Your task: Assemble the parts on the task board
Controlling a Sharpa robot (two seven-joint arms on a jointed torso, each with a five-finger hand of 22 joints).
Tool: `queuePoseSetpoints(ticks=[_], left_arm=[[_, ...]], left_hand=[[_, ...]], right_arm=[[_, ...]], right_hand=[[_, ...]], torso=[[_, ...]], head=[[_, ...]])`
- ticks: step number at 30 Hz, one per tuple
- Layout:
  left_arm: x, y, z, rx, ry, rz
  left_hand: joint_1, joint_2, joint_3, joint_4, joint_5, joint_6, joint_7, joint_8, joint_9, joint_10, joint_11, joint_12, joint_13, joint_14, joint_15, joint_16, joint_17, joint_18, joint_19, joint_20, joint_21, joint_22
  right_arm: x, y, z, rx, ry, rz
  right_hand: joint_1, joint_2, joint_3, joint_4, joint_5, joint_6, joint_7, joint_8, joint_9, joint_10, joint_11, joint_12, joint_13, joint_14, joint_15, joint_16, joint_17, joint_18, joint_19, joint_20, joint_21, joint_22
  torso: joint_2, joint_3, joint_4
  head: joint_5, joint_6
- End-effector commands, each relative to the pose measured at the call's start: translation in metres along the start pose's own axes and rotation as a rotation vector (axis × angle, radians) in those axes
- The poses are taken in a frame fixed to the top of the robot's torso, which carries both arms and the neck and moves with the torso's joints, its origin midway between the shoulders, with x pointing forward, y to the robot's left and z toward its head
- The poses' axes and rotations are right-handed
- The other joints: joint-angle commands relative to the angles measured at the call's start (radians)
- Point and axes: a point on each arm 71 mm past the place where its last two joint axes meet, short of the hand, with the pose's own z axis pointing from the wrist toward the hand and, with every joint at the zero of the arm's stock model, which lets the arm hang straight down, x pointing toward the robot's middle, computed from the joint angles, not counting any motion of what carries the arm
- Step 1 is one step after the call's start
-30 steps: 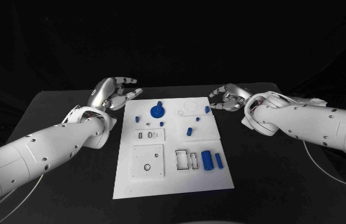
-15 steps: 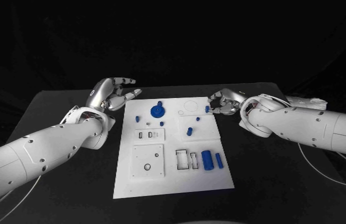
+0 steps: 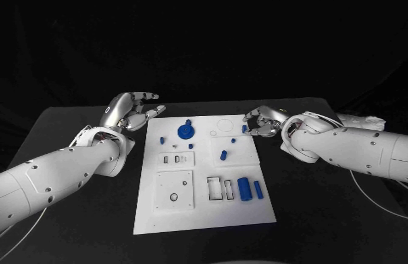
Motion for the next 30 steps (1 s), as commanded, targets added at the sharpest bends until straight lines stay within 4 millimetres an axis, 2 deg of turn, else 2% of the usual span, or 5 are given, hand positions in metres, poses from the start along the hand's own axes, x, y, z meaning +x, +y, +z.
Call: queuePoseSetpoints(ticks=[1,10,16,21,30], left_arm=[[-0.0001,-0.0014,0.0006,0.006,-0.003,0.003],[-0.0003,-0.0009,0.0005,0.005,-0.002,0.003],[-0.0003,-0.0006,0.0005,0.004,-0.002,0.004],[-0.0003,-0.0009,0.0004,0.006,-0.001,0.003],[-0.0005,-0.0008,0.0002,0.006,-0.002,0.004]], left_hand=[[0.003,0.01,0.002,-0.002,0.003,0.001,0.002,-0.007,-0.001,0.106,0.004,0.003,0.263,0.104,0.005,0.002,0.263,-0.015,0.105,0.005,0.002,0.263],[0.003,0.01,0.002,-0.002,0.003,0.001,0.002,-0.007,-0.001,0.106,0.004,0.003,0.263,0.104,0.005,0.002,0.263,-0.015,0.105,0.005,0.002,0.263],[0.003,0.01,0.002,-0.002,0.003,0.001,0.002,-0.007,-0.001,0.106,0.004,0.003,0.263,0.104,0.005,0.002,0.263,-0.015,0.105,0.005,0.002,0.263],[0.003,0.01,0.002,-0.002,0.003,0.001,0.002,-0.007,-0.001,0.106,0.004,0.003,0.263,0.104,0.005,0.002,0.263,-0.015,0.105,0.005,0.002,0.263],[0.003,0.01,0.002,-0.002,0.003,0.001,0.002,-0.007,-0.001,0.106,0.004,0.003,0.263,0.104,0.005,0.002,0.263,-0.015,0.105,0.005,0.002,0.263]], right_arm=[[0.003,0.0027,0.0003,-0.012,0.027,-0.019],[0.0046,0.0034,0.0007,0.001,0.039,-0.034],[0.0053,0.0025,0.0008,0.016,0.044,-0.039],[0.0063,0.0033,0.0008,0.021,0.05,-0.039],[0.0075,0.0047,0.0009,0.024,0.059,-0.039]], right_hand=[[0.011,-0.003,0.003,-0.01,-0.002,0.01,-0.004,0.002,-0.002,0.102,-0.009,0.003,0.263,0.104,-0.008,0.004,0.263,-0.007,0.106,-0.009,0.004,0.263],[0.027,0.008,0.021,-0.021,0.006,0.053,-0.009,0.015,-0.004,0.102,-0.015,0.003,0.263,0.104,-0.014,0.004,0.263,-0.007,0.106,-0.015,0.004,0.263],[0.028,0.012,0.024,-0.022,0.006,0.056,-0.009,0.015,-0.004,0.102,-0.015,0.003,0.263,0.104,-0.014,0.004,0.263,-0.007,0.106,-0.015,0.004,0.263],[0.027,0.014,0.026,-0.021,0.005,0.06,-0.007,0.016,-0.005,0.102,-0.015,0.003,0.263,0.104,-0.015,0.004,0.263,-0.007,0.106,-0.016,0.004,0.263],[0.018,0.017,0.03,-0.016,-0.002,0.084,-0.001,0.021,-0.008,0.102,-0.011,0.003,0.263,0.104,-0.014,0.004,0.263,-0.007,0.106,-0.016,0.004,0.263]], torso=[[0.0,0.0,0.0001],[0.0,0.0006,0.0009],[-0.001,0.0004,0.0008],[0.0,0.0005,0.0005],[0.001,-0.0001,0.0008]], head=[[0.001,-0.002],[-0.001,-0.001],[0.0,-0.001],[0.003,0.005],[0.004,0.001]])
